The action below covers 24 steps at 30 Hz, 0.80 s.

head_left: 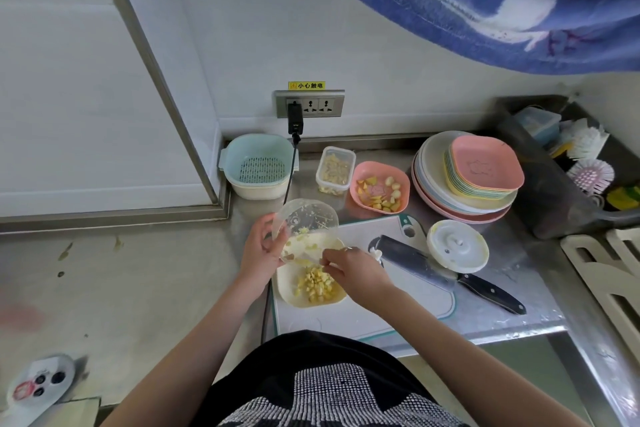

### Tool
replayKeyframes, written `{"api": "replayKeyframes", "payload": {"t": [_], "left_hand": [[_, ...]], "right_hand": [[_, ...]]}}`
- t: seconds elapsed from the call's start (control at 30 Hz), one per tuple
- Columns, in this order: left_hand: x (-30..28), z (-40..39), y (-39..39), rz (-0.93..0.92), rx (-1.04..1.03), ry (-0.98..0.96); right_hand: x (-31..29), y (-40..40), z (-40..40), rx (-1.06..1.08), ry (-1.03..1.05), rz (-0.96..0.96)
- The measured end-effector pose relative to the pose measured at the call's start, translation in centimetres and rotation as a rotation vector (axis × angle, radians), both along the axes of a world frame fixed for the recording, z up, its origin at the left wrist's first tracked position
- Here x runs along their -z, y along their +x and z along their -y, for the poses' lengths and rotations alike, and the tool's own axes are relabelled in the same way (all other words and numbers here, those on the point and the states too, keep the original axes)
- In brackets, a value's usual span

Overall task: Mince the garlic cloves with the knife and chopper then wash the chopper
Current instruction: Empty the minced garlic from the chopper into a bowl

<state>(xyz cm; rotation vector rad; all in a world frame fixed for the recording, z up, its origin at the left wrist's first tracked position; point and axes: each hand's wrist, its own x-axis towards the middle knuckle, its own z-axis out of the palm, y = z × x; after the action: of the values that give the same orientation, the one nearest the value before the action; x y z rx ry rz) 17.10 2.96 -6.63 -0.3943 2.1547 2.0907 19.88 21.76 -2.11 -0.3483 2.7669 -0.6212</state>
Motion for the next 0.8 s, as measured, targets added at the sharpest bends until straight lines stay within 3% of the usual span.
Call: {"api": "replayKeyframes", "payload": {"t": [0.13,0.27,0.37,0.8], "left_hand": [[0.1,0.1,0.0,-0.019,-0.007,-0.016],[-0.1,-0.1,0.1,-0.031,0.034,0.001],[-0.4,-0.4,0.2,-0.051,0.059,-0.025],[-0.3,-0.1,0.2,-0.113,0.063,-0.18]], "right_hand": [[0.1,0.5,-2.5,-0.067,0.064,-0.023],[-0.7,-1.0,-1.9,0.003,-0.009,-0.141],[-0.8,-2.5,-0.5,0.02,0.051,-0.201],[1.5,1.2,-2.5,-0.016,0.151,-0.088]]}}
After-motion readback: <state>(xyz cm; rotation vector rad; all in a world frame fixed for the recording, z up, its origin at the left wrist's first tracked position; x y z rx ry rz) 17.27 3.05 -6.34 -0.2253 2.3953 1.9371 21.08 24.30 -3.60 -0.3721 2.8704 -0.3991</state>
